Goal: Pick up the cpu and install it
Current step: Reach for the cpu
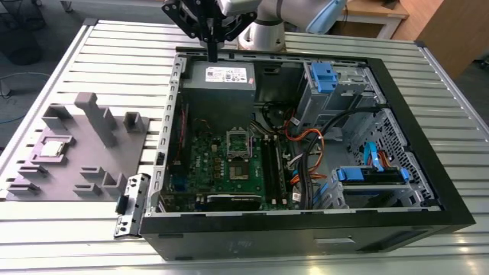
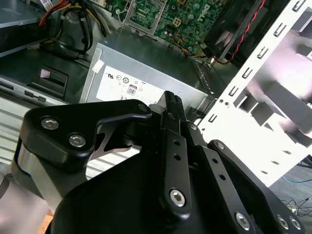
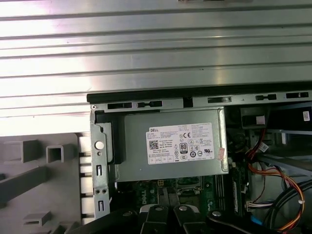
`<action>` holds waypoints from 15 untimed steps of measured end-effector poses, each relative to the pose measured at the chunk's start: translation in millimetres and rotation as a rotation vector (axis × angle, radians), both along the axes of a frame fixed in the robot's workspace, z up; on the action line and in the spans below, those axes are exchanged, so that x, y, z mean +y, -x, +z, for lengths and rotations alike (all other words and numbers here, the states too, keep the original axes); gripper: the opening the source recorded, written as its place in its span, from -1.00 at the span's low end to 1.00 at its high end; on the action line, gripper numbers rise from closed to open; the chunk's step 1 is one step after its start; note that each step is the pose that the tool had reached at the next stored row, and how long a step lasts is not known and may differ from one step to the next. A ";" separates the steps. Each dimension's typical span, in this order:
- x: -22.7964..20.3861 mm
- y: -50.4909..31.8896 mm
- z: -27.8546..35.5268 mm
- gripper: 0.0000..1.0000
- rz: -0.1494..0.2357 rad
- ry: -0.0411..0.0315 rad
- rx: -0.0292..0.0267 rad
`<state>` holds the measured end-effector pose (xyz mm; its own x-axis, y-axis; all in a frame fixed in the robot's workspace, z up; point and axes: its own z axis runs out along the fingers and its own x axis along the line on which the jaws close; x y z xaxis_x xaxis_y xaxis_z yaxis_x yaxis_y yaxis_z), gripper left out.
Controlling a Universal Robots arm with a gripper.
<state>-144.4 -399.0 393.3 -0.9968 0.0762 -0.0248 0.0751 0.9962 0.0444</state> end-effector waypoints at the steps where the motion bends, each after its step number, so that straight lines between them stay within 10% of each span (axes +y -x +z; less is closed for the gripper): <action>1: 0.0 0.6 0.0 -0.79 0.000 0.0000 0.0000; 15: 0.0 2.9 0.0 -0.79 0.000 0.0000 0.0000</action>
<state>-147.3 -398.9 393.2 -0.9968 0.0764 -0.0248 0.0752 0.9962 0.0444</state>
